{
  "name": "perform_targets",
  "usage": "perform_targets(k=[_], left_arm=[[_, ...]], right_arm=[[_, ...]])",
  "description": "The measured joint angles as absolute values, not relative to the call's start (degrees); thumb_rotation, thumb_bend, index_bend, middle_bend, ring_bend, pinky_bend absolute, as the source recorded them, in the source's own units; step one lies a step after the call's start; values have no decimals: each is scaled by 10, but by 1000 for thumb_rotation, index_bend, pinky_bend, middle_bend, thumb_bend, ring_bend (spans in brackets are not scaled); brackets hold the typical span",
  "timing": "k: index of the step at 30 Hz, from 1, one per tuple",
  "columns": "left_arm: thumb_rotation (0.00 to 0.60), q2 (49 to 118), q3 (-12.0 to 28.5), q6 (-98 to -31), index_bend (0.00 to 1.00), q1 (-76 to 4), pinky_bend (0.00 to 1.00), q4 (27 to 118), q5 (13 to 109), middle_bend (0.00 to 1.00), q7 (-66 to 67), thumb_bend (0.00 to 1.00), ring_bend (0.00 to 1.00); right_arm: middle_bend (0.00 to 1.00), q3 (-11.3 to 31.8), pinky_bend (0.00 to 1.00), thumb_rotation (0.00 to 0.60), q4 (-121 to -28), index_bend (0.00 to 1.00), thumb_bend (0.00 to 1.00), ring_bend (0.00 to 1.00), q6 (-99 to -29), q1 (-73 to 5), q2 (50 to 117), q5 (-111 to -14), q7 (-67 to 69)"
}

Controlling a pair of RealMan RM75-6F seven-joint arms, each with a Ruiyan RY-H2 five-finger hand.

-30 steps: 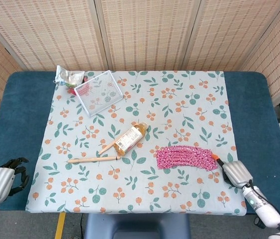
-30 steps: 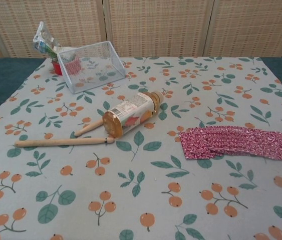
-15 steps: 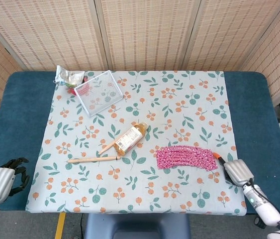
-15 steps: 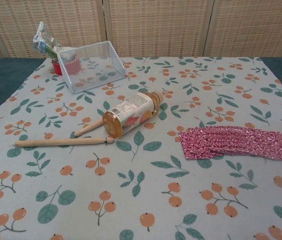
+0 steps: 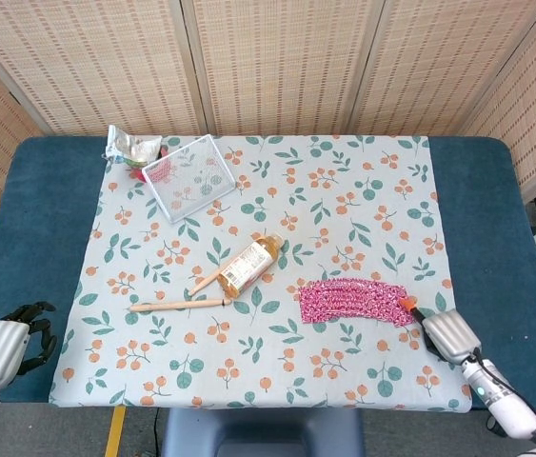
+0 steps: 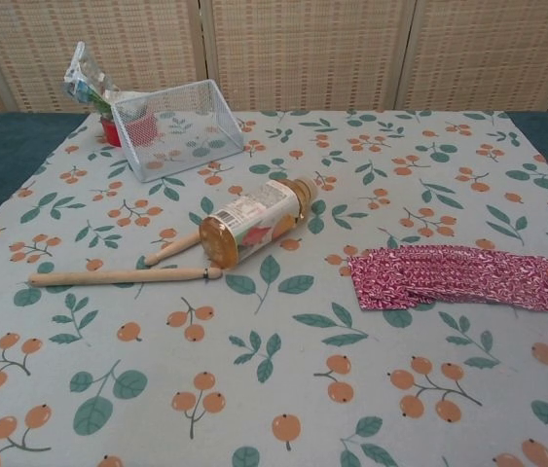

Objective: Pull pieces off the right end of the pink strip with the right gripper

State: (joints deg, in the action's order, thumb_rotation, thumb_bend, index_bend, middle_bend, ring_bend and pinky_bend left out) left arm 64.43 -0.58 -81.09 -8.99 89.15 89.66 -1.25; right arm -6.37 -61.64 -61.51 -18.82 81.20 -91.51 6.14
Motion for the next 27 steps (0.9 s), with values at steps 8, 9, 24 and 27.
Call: perform_targets(k=[8,9,24,27], left_arm=[[600,643,-6,-811,277,-90,568,892,897,311,-15,658,329],[600,643,-6,-811,277,-90,568,892,897,311,-15,657,329],[600,643,-6,-812,277,-89,568,892,898,311,-17,659,329],[600,643,-7,-813,277,-89,568,892,899,311,-17,658,329]], right_arm=[[778,-53,799,600,-599,86,1000,912,-605,-189,822,-894,49],[778,-52,799,600,-599,89,1000,913,-603,-189,822,-891,46],[778,-27,799,600,-603,164,1000,912,-567,-191,820,-836,-5],[778,-18,799,600,-603,167,1000,913,-563,-192,819,-821,-16]])
